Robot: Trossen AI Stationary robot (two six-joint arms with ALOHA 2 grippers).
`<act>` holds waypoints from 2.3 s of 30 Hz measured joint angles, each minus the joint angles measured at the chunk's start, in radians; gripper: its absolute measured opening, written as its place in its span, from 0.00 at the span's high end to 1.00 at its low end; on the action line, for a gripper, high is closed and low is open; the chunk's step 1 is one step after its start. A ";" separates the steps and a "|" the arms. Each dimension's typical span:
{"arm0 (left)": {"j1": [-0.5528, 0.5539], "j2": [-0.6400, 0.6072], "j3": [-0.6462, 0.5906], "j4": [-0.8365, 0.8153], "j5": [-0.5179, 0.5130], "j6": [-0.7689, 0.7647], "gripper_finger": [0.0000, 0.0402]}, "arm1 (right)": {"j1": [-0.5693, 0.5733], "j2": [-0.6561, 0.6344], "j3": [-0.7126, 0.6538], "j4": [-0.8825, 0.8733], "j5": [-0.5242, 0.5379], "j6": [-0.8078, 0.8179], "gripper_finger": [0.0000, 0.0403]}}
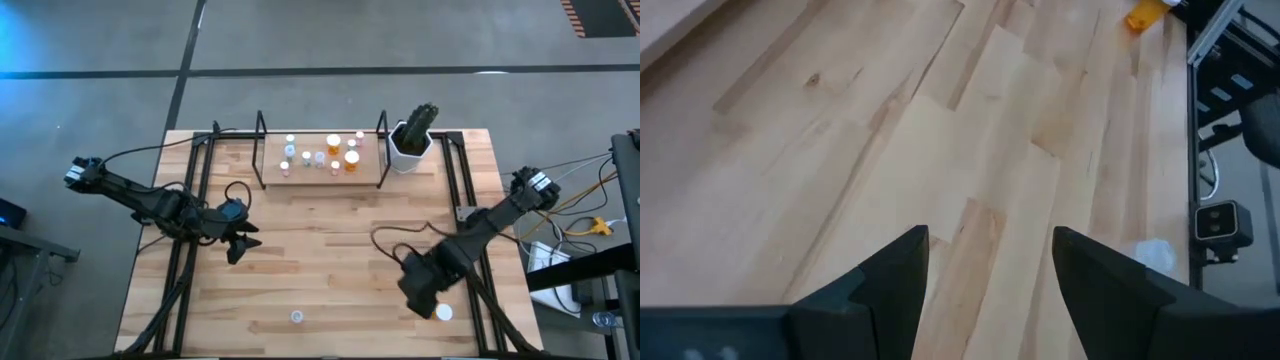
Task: Pick and place medicine bottles onto shelf by color
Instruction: Put the orange pill bottle on the shelf
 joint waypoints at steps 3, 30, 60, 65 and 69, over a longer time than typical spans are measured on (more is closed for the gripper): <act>0.000 0.001 0.000 0.000 0.000 0.013 0.51 | 0.056 -0.002 -0.055 0.026 -0.021 0.078 0.21; -0.001 0.001 0.000 0.021 0.037 0.001 0.51 | 0.200 0.006 -0.367 0.371 -0.149 0.222 0.16; 0.000 0.005 -0.001 0.023 0.032 0.005 0.51 | -0.409 0.045 -0.055 0.246 0.028 -0.040 0.51; 0.000 0.005 -0.002 0.023 0.032 0.005 0.51 | -0.593 0.223 0.247 -0.012 0.069 -0.336 0.51; 0.000 0.005 -0.002 0.023 0.032 0.005 0.51 | -0.695 0.409 0.498 -0.161 0.108 -0.591 0.52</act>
